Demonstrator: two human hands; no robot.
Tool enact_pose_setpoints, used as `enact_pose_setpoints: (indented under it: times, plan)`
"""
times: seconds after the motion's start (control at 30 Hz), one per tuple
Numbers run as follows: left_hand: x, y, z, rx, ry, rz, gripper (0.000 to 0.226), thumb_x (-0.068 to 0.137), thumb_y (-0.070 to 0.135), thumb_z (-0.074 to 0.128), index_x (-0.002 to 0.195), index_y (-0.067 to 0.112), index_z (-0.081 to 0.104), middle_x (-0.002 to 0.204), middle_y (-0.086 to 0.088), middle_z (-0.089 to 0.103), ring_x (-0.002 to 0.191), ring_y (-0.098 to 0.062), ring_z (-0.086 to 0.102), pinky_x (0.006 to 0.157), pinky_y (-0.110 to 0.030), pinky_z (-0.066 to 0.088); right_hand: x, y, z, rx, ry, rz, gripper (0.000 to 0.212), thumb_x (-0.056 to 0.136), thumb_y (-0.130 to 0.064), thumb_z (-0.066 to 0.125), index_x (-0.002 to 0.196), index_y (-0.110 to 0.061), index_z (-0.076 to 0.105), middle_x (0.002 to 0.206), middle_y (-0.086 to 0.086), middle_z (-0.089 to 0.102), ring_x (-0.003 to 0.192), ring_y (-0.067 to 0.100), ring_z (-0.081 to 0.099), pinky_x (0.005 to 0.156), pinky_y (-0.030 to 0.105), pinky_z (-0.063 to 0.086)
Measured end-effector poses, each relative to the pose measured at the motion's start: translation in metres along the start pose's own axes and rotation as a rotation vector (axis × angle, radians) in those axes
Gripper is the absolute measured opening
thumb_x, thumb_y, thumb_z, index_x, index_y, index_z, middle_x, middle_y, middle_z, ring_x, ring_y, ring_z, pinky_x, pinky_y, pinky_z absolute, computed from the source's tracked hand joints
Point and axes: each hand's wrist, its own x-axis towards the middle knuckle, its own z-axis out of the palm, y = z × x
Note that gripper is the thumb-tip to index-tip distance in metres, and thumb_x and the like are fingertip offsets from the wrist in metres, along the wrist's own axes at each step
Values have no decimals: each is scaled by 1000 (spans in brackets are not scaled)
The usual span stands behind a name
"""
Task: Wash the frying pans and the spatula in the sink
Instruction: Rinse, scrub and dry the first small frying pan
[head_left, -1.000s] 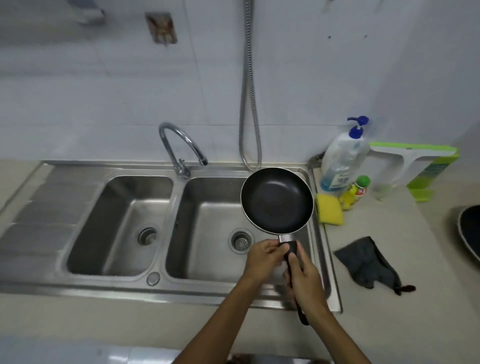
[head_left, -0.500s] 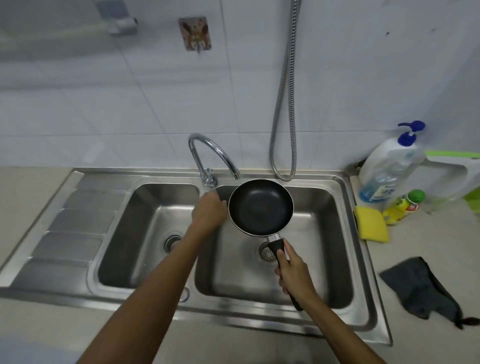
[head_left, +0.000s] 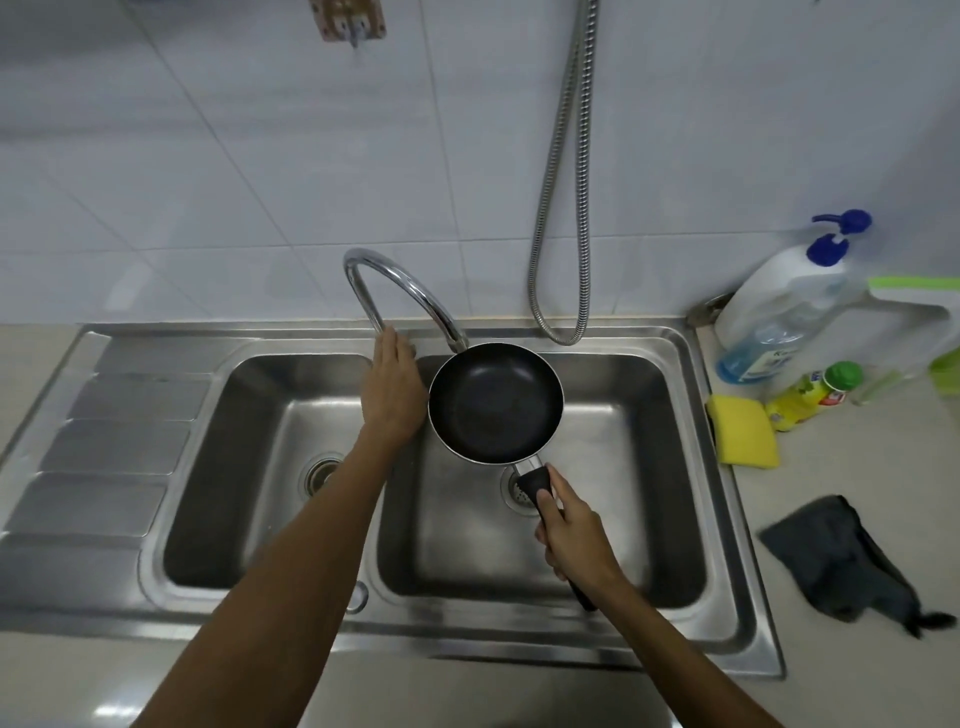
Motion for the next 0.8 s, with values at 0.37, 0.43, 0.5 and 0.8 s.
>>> enact_pose_setpoints:
  times: [0.37, 0.43, 0.5, 0.8]
  plan:
    - [-52, -43, 59, -354, -254, -13, 74, 93, 25, 40, 158, 1, 11, 165, -22, 9, 155, -31, -1, 124, -33, -1, -1, 3, 10, -31, -8, 1, 46, 107, -35, 41, 149, -52, 35, 67, 3, 61, 48, 7, 52, 51, 28, 44]
    - [-51, -45, 62, -389, -242, 5, 82, 89, 44, 31, 158, 5, 12, 165, -18, 12, 156, -27, -1, 122, -25, -6, 0, 2, 10, -29, -9, 5, 46, 107, -34, 42, 148, -54, 36, 67, 4, 61, 46, 7, 51, 48, 27, 43]
    - [-50, -45, 63, -400, -240, -8, 79, 94, 43, 37, 159, 6, 11, 166, -17, 11, 156, -26, -3, 120, -20, -9, 0, 2, 11, -46, -9, 1, 47, 107, -34, 42, 149, -52, 35, 68, 4, 61, 46, 6, 52, 50, 27, 43]
    - [-53, -39, 52, -426, -238, -25, 75, 96, 18, 48, 159, 7, 11, 168, -16, 3, 155, -26, -7, 126, -37, 2, 1, 7, 10, -25, -19, -12, 45, 108, -33, 42, 149, -51, 37, 68, 0, 60, 46, 4, 55, 53, 28, 43]
